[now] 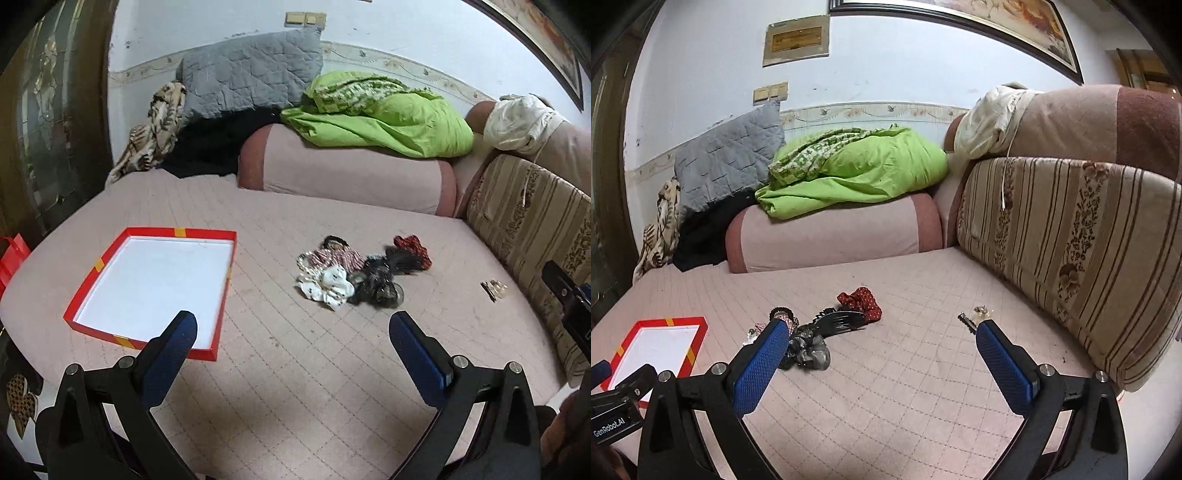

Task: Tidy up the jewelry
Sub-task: 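Move both tools toward the pile of scrunchies beside the red tray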

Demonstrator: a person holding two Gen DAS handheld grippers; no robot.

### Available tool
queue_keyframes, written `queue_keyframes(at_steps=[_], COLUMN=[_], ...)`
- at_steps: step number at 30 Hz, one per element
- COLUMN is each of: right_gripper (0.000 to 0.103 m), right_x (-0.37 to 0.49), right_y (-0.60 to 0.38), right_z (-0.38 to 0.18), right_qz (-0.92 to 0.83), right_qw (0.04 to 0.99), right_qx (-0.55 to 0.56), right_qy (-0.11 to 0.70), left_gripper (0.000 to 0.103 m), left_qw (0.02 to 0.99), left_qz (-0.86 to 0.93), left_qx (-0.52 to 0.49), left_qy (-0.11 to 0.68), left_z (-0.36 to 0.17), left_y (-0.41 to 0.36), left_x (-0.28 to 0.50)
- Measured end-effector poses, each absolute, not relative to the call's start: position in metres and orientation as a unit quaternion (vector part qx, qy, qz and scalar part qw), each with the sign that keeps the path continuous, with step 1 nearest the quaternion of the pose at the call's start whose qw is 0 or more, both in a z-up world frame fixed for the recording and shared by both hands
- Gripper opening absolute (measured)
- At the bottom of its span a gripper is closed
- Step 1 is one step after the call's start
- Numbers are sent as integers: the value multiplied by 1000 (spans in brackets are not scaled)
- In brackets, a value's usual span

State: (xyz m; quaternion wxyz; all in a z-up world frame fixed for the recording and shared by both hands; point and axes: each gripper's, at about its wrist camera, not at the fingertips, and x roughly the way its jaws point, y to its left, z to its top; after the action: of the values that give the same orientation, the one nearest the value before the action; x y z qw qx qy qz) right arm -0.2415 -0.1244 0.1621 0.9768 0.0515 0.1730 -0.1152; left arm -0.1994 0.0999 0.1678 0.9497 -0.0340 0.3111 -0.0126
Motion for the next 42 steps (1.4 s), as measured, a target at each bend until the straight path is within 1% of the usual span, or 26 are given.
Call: queue_keyframes(at_steps=[10, 22, 42], right_gripper=[103, 103, 103], right_x=[-231, -217, -201], right_y=[-116, -107, -103], right_z=[150, 130, 109], right_qz=[-89, -58, -39], right_qw=[973, 964, 955], right_qx=[37, 24, 15], right_qy=[209, 258, 294], left_gripper=[103, 103, 103], left_qw=[939, 937, 922], left_qz=[-20, -8, -9], left_qx=[-36, 3, 17], left_qy=[342, 349, 386], left_z=[163, 155, 131], left_y=[101, 97, 95], left_x=[-195, -188, -172])
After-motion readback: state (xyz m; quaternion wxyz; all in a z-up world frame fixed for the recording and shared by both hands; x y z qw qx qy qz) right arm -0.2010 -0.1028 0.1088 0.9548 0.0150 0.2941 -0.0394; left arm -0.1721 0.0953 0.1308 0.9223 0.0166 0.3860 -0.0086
